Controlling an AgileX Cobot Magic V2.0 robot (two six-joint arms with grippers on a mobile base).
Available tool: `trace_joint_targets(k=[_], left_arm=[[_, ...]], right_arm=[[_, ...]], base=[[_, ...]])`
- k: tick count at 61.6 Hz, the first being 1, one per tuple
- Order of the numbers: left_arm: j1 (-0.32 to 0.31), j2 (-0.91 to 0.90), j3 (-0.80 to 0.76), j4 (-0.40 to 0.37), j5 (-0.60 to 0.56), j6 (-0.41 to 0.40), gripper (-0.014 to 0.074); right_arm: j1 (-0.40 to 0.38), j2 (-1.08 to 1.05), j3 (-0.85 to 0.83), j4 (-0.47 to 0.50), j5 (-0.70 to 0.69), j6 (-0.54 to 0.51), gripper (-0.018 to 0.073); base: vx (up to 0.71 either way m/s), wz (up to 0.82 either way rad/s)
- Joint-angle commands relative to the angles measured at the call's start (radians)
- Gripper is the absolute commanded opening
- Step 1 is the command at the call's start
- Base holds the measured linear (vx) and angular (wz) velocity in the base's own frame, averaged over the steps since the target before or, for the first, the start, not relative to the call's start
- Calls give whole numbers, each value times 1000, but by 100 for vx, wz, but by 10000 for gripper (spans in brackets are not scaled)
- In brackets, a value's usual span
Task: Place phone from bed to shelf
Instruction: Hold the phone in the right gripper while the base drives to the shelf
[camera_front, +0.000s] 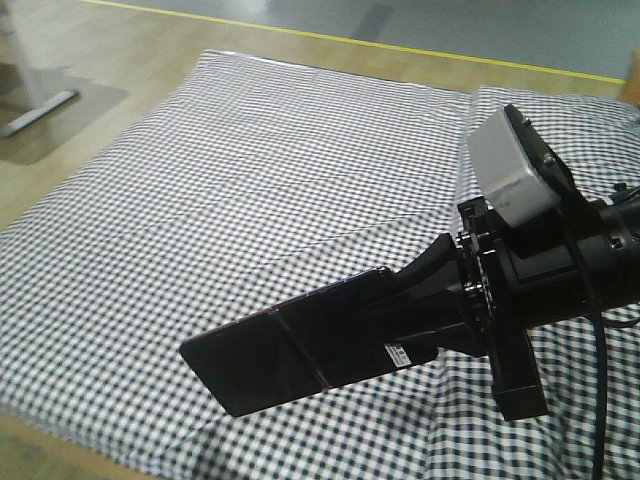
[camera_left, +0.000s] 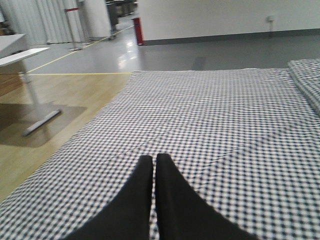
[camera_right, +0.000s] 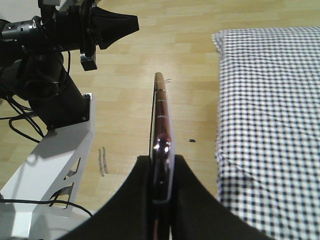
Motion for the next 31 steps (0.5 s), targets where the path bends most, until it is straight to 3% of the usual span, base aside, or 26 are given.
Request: trace_joint_targets(k=[1,31], left_arm=[[1,-4,-23,-9,-72,-6,1],[1,-4,-23,-9,-72,-6,1]], right_arm=[[-2,-26,-25,87,71,3,-2],[-2,-26,-25,87,71,3,-2]], base=[[-12,51],[-16,64]])
